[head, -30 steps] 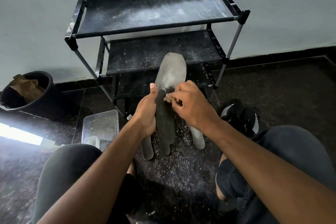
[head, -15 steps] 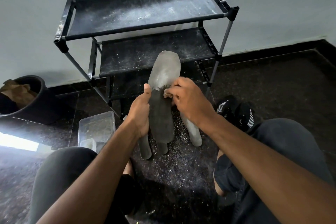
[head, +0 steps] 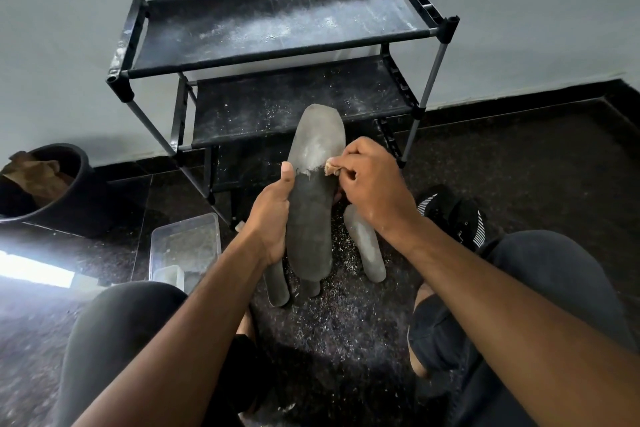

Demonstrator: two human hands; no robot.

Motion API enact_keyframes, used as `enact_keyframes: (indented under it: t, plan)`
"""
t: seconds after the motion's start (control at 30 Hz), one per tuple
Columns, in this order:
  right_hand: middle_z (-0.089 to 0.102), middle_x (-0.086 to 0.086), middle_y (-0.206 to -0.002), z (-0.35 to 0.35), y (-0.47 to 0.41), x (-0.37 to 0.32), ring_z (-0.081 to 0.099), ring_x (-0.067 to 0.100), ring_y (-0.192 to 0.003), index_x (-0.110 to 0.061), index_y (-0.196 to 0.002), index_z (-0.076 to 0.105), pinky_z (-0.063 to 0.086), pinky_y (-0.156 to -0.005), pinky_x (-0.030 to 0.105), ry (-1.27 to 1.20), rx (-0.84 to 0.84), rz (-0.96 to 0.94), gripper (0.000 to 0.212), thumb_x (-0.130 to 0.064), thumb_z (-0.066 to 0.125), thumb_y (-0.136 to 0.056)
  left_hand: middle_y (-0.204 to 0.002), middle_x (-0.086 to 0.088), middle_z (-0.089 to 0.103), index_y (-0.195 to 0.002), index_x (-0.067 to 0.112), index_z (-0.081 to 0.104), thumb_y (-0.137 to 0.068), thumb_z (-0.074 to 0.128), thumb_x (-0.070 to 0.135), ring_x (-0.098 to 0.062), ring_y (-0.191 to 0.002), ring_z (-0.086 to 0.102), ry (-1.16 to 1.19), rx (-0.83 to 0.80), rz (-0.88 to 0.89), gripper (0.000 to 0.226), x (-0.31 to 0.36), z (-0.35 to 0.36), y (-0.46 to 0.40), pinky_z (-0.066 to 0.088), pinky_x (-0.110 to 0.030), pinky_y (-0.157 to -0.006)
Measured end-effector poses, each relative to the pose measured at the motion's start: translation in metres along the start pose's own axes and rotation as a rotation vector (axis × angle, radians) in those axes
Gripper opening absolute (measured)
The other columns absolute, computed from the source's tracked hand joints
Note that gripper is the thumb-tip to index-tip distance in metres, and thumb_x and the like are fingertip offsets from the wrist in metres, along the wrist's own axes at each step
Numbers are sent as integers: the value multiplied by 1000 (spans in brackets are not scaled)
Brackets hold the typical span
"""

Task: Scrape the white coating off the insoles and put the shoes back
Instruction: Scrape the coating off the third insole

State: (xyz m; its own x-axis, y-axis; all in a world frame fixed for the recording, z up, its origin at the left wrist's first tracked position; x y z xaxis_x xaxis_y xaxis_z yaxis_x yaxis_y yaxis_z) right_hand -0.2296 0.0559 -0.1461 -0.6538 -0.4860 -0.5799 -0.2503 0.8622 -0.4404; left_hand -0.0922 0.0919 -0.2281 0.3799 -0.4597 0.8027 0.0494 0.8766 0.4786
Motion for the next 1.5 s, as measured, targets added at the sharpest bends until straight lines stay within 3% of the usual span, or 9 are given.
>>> enact_keyframes:
  t: [0.2,0.33,0.47,0.6,0.8,0.97,1.1,1.33,1.5]
  plan:
    - [60,8,-88,25,23,-32,61,23,-87,0,-91,76,56,-80,37,-64,-147,-107,7,-4,71,-87,-105,-16,76,-127,1,66,-107,37,55,-26,-98,75,13,-6,-11,65,0,-3,-1,61,-43,-90]
    - [61,6,-92,8,8,-14,61,19,-89,-3,-99,77,55,-81,29,-48,-65,-35,14,-1,70,-86,-105,-14,77,-127,3,67,-107,37,54,-22,-92,76,-30,-27,4,63,-3,0,-1,63,-35,-81]
    - [63,5,-89,0,3,-3,62,16,-81,-6,-97,78,54,-73,24,-67,-4,18,14,-2,72,-84,-105,-15,77,-121,4,70,-107,37,55,-23,-91,75,-56,-5,4,63,-4,-1,-2,61,-38,-83]
    - [61,7,-87,32,26,-31,61,20,-81,-4,-95,78,52,-74,27,-85,-210,-99,11,-4,71,-86,-121,-28,69,-129,0,67,-105,41,59,-38,-117,68,19,32,-32,68,-6,-8,-6,51,-53,-108]
    - [61,4,-89,5,2,-5,60,15,-83,-5,-97,78,51,-75,20,-50,-33,-2,14,-1,70,-86,-106,-13,77,-124,5,70,-106,39,56,-22,-91,75,-45,23,-22,62,-8,-6,-6,62,-36,-80]
    - [63,4,-89,26,19,-19,63,16,-81,-5,-96,79,51,-74,21,-133,-180,-26,12,-7,71,-86,-112,-19,73,-131,0,65,-106,41,57,-29,-108,70,31,21,-25,67,-4,-5,-3,56,-45,-100]
    - [60,4,-89,43,31,-35,59,18,-81,-5,-95,79,50,-77,27,-172,-332,-88,12,-8,71,-87,-134,-23,66,-138,-2,60,-106,38,60,-35,-128,63,91,46,0,74,1,-16,-10,45,-51,-115]
    - [60,5,-92,16,13,-20,62,18,-87,-4,-101,77,54,-80,26,-84,-66,-58,16,-3,68,-87,-136,-25,65,-135,1,63,-105,39,58,-36,-127,63,88,56,7,69,2,-12,-9,52,-49,-106]
    - [60,2,-88,38,33,-41,56,11,-86,-7,-94,79,52,-86,30,-189,-243,-101,13,-6,71,-84,-128,-24,70,-125,-4,65,-109,31,56,-34,-120,68,89,60,39,71,9,-15,-9,53,-45,-106]
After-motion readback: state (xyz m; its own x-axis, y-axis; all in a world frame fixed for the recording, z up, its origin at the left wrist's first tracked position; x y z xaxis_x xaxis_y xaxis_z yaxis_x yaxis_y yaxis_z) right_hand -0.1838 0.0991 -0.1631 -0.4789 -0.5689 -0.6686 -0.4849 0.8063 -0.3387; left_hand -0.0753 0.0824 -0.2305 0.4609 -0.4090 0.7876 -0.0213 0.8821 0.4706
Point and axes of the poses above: each hand's wrist, its own y-axis away from the middle knuckle, its own z-axis out of the palm, x = y × z, the point moved 8 cm from there along -y, towards the middle knuckle
